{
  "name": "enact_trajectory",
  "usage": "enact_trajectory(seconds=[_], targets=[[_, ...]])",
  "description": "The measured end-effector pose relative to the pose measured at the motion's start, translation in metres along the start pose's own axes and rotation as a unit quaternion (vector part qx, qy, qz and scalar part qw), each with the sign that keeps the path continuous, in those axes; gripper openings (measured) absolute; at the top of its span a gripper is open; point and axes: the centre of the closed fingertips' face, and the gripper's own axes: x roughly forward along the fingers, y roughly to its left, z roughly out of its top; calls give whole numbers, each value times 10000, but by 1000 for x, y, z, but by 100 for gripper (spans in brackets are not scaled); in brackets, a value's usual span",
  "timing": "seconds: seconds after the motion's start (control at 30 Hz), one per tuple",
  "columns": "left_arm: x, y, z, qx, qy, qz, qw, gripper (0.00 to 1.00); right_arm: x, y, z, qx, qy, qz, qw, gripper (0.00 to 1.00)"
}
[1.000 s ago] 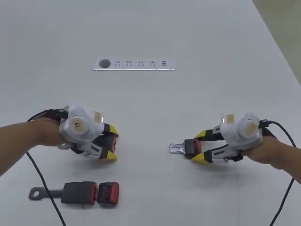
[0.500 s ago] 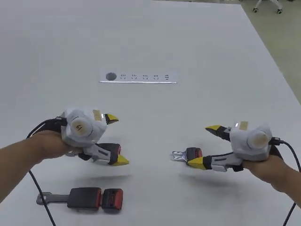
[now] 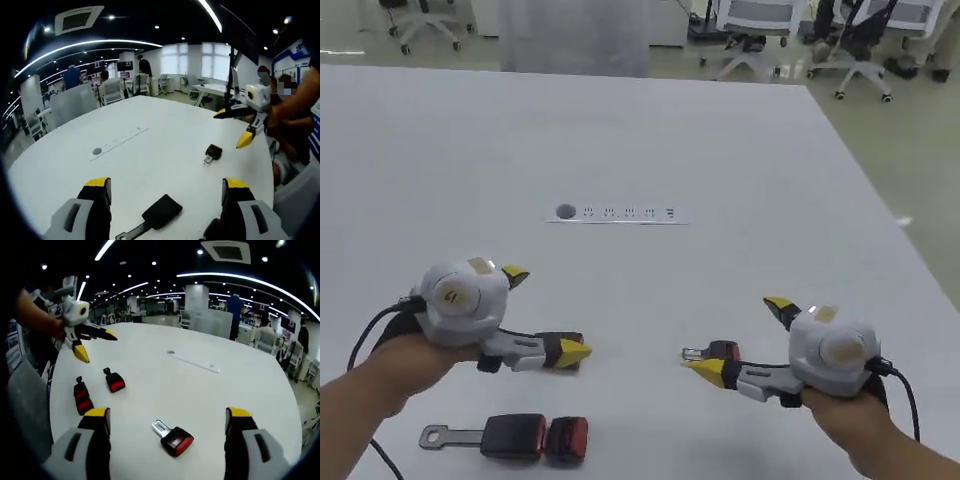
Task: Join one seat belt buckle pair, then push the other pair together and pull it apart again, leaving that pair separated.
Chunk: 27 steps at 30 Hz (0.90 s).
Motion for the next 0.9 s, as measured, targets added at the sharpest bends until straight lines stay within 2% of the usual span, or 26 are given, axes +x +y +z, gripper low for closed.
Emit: enact_trajectory(seconds=[0.07, 0.1, 0.13, 0.17, 0.2, 0.23, 0.3, 0.37, 0.57, 0.63, 0.8, 0.9], targets=[[-8, -1, 3, -172, -121, 117, 9997, 97, -2, 4, 3, -5, -66, -53, 10000, 99], [-12, 6, -1, -153, -71, 242, 9996, 100, -5, 8, 7, -109, -121, -171, 9997, 100], [-15, 6, -2, -214, -79, 268, 9994, 100, -6, 13, 8, -97, -127, -155, 9998, 100], [-21, 6, 2, -326, -193, 356, 9986, 100, -8, 17, 10, -76, -172, -168, 9997, 100], [-26, 4, 4, -333, -245, 353, 9985, 100, -8, 19, 10, -69, -185, -178, 9996, 100], [-33, 3, 7, -280, -370, 462, 9979, 100, -10, 24, 11, -75, -197, -177, 9996, 100], [-41, -3, 8, -272, -403, 480, 9977, 100, -13, 30, 12, -73, -233, -150, 9996, 100], [-53, -11, 4, -225, -398, 482, 9978, 100, -17, 37, 12, -55, -248, -123, 9996, 100], [-78, -15, -11, -252, -432, 531, 9973, 100, -27, 52, 11, -65, -303, -136, 9994, 100], [-87, -18, -15, -358, -426, 482, 9973, 100, -32, 56, 12, -76, -345, -131, 9993, 100], [-108, -14, -21, -374, -520, 605, 9961, 100, -46, 67, 7, -157, -329, -104, 9993, 100], [-116, -18, -25, -306, -522, 587, 9964, 100, -54, 68, 6, -197, -362, -118, 9991, 100]])
